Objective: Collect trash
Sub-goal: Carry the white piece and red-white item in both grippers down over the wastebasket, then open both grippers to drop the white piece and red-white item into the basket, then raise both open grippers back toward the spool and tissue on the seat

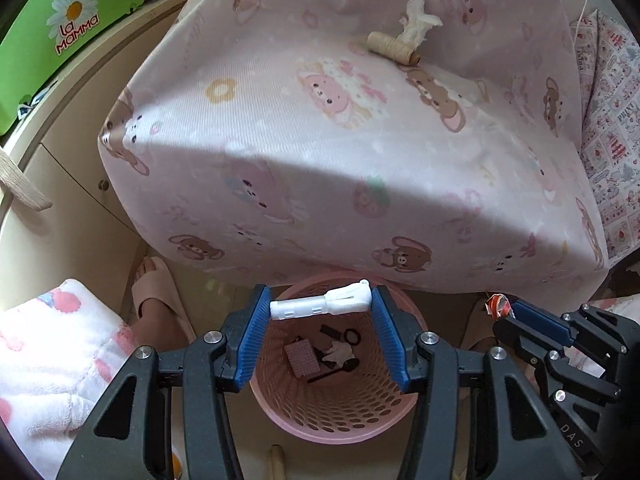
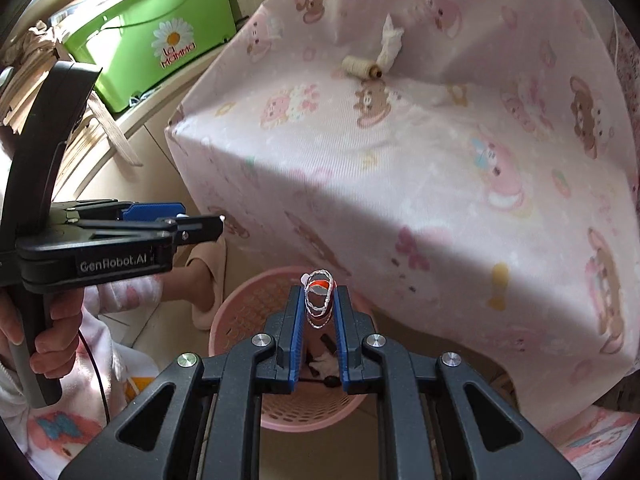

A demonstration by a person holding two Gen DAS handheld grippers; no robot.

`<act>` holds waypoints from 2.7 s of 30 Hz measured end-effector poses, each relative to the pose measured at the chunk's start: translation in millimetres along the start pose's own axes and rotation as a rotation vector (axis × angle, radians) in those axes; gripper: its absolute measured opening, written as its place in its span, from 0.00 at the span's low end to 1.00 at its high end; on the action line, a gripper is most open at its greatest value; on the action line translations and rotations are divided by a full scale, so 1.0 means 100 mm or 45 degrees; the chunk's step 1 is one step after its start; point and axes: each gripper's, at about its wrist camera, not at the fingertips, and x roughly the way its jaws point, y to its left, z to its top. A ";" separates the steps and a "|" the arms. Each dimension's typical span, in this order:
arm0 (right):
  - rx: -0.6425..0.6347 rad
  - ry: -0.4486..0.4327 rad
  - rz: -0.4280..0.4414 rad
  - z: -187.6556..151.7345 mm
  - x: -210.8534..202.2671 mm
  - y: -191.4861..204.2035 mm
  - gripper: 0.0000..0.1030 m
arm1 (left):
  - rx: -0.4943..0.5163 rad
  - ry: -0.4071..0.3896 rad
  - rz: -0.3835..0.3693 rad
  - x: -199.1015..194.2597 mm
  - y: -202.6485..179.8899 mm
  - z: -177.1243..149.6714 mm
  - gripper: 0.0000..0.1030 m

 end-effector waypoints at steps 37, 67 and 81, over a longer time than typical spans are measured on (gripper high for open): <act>-0.131 0.306 -0.295 -0.33 0.97 0.09 0.28 | -0.150 0.429 0.064 1.00 0.09 -0.19 0.57; -0.089 -0.122 -0.319 -0.04 0.10 0.10 0.64 | -0.073 -0.252 0.187 -0.15 -0.04 0.07 0.71; -0.039 -0.386 -0.366 0.14 -0.46 0.08 0.64 | 0.023 -0.595 0.205 -0.86 -0.08 0.29 0.98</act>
